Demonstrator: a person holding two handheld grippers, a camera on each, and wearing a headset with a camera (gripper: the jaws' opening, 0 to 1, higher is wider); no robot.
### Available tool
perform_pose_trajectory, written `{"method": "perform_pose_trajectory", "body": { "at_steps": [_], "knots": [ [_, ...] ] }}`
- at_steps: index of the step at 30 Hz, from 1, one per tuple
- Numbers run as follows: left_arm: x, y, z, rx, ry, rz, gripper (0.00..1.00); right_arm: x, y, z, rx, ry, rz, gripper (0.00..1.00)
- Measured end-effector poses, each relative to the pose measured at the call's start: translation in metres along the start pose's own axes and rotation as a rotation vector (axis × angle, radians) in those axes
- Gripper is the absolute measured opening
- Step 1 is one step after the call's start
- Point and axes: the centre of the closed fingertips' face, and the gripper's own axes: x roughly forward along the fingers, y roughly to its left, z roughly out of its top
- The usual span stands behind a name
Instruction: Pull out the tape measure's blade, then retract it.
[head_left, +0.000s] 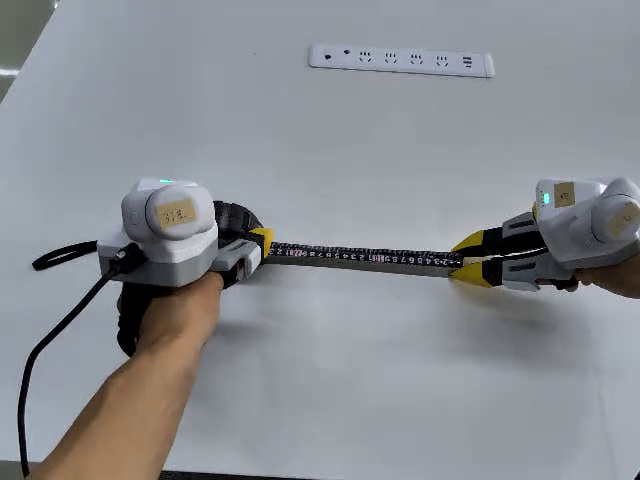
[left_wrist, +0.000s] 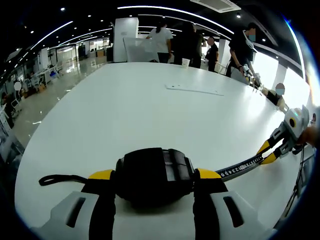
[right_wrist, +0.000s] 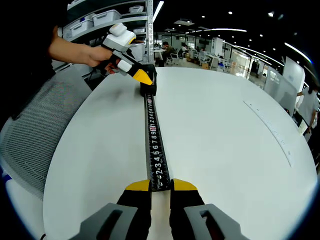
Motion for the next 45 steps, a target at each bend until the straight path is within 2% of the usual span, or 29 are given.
{"method": "perform_pose_trajectory", "body": {
  "at_steps": [14, 45],
  "knots": [
    [-0.001, 0.0007, -0.0015, 0.011, 0.014, -0.004, 0.54, -0.001, 0.0007, 0.0002, -0.002, 0.007, 0.001, 0.1],
    [-0.0019, 0.0022, -0.001, 0.001, 0.023, -0.03, 0.54, -0.001, -0.0003, 0.0009, -0.001, 0.018, 0.007, 0.1]
  ]
}}
